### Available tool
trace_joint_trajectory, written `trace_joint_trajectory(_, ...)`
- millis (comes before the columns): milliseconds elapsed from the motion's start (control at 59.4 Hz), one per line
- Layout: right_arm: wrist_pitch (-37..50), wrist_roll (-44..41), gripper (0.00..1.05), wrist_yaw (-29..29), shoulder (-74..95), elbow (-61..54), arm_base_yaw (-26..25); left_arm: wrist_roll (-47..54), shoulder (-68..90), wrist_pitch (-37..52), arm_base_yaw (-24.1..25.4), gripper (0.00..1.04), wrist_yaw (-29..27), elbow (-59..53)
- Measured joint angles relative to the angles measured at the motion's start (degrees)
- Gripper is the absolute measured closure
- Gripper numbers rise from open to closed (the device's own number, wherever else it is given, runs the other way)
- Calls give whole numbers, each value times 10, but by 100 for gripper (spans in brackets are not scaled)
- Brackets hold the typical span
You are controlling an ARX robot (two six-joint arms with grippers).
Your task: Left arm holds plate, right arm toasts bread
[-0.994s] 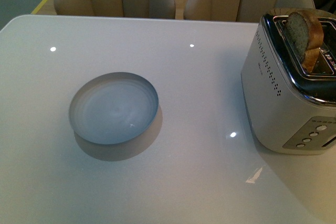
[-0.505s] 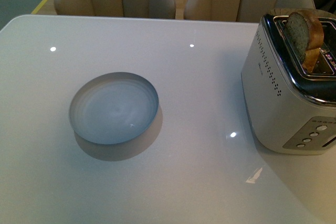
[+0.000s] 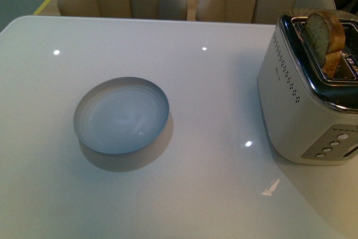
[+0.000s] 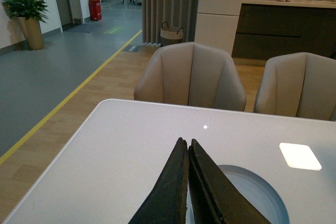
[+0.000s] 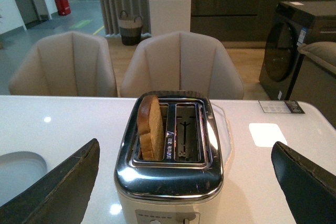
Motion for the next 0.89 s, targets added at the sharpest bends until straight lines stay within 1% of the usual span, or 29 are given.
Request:
trace_joint_trajectory(286,0,0,9,0,0,0,0,0,0,0,0,102,0,0)
trace_joint_trajectory(303,0,0,9,0,0,0,0,0,0,0,0,99,0,0)
trace_joint_trajectory(371,0,0,9,0,0,0,0,0,0,0,0,81,0,0)
trace_joint_trajectory(421,0,0,9,0,0,0,0,0,0,0,0,72,0,0)
trace_joint_trajectory(573,0,0,9,0,0,0,0,0,0,0,0,40,0,0)
trace_joint_trajectory(590,0,0,9,0,0,0,0,0,0,0,0,39,0,0)
trace_joint_trajectory(741,0,0,9,0,0,0,0,0,0,0,0,7,0,0)
trace_joint_trajectory(758,0,0,9,0,0,0,0,0,0,0,0,6,0,0)
trace_joint_trajectory(809,0,0,9,0,0,0,0,1,0,0,0,8,0,0)
trace_joint_trajectory(893,0,0,9,0,0,0,0,1,0,0,0,7,0,0)
